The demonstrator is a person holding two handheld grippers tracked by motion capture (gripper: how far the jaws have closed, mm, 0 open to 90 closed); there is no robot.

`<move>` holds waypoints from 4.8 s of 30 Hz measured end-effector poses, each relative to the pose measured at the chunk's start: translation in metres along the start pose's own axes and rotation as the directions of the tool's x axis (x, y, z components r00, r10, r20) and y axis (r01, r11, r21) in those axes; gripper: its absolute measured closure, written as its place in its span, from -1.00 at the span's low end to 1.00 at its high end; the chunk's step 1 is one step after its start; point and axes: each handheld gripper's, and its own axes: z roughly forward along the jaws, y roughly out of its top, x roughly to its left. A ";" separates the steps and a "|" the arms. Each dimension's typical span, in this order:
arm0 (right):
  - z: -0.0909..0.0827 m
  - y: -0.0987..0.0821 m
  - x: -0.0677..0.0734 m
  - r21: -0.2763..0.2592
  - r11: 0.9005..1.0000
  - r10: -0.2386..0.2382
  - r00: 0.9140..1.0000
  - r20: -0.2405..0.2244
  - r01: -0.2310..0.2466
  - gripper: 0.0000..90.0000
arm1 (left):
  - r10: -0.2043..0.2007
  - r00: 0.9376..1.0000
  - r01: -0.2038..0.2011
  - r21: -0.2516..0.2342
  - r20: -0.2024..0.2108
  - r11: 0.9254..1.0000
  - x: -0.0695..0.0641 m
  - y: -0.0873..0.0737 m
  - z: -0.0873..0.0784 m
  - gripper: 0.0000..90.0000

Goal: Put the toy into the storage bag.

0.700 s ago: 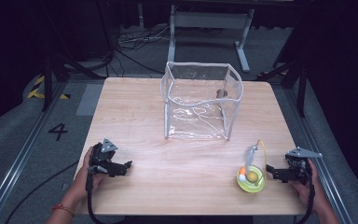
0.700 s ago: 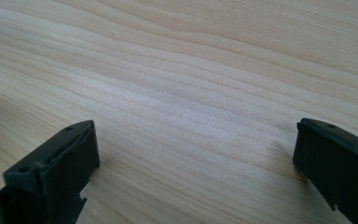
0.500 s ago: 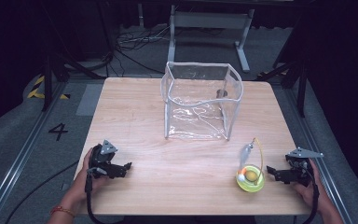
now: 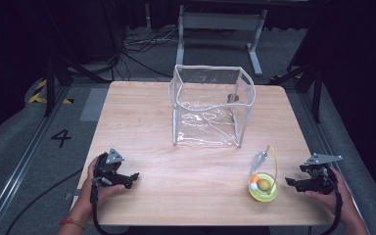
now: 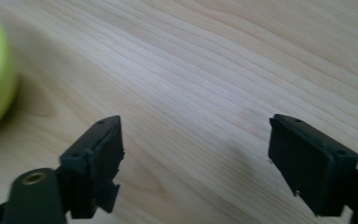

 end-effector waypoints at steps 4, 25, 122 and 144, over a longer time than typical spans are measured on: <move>-0.015 0.006 0.008 -0.012 0.999 -0.050 0.998 -0.029 0.049 -0.54 | -0.003 1.000 0.003 -0.001 -0.002 1.000 0.000 0.000 0.000 -0.99; -0.060 0.043 0.080 0.014 0.947 -0.315 0.937 -0.150 0.321 -0.45 | 0.002 1.000 -0.002 -0.004 -0.008 1.000 0.000 0.000 0.000 -0.99; -0.127 0.172 0.082 0.088 0.912 -0.400 0.916 -0.026 0.400 0.97 | -0.004 1.000 0.004 -0.005 -0.010 1.000 -0.001 0.000 0.000 -0.99; -0.162 0.242 0.037 0.055 0.951 -0.309 0.943 0.121 0.305 0.97 | -0.003 1.000 0.003 -0.004 -0.010 1.000 -0.001 0.000 0.000 -0.99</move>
